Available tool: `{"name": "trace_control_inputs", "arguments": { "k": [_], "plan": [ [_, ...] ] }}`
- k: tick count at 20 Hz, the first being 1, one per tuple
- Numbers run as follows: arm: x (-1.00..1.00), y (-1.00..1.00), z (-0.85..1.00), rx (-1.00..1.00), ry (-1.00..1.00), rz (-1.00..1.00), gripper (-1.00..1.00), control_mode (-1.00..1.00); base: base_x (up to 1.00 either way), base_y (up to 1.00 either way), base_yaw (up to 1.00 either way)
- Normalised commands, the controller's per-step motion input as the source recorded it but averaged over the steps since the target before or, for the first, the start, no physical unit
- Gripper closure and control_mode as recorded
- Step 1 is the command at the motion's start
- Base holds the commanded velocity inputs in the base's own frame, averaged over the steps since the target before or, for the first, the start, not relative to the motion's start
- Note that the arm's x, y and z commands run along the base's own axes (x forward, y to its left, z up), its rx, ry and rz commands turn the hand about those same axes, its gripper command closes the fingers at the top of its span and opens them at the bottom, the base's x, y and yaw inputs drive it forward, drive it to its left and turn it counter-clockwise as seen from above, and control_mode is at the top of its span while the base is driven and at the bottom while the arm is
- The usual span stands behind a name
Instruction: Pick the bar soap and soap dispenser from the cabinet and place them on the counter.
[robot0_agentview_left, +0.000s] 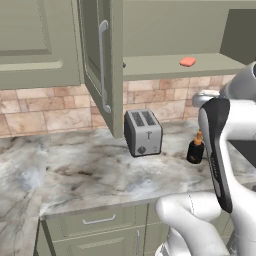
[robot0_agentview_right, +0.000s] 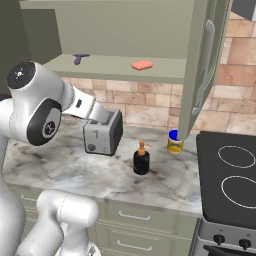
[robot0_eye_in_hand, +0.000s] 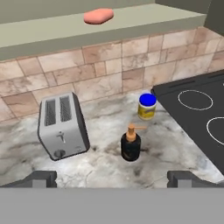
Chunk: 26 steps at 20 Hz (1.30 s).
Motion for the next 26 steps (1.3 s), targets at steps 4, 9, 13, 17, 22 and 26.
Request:
{"name": "trace_control_inputs", "arguments": {
  "k": [4,9,13,17,22,26],
  "plan": [
    [0.00,0.12,0.33,0.00,-0.12,-0.01,-1.00,-1.00,0.00,0.00,0.00],
    [0.00,0.08,0.34,0.00,-0.11,-0.01,-1.00,-1.00,0.00,0.00,0.00],
    [0.00,0.03,0.25,-0.02,-0.07,-0.02,-1.00,-1.00,0.00,0.00,0.00],
    [0.00,0.03,0.07,-0.09,-0.06,-0.02,-1.00,-1.00,0.00,0.00,0.00],
    [0.11,0.04,0.12,-0.06,0.01,0.00,-1.00,-1.00,0.00,0.00,0.00],
    [0.21,0.00,0.16,-0.05,0.03,0.00,-1.00,-1.00,0.00,0.00,0.00]
  ]
}}
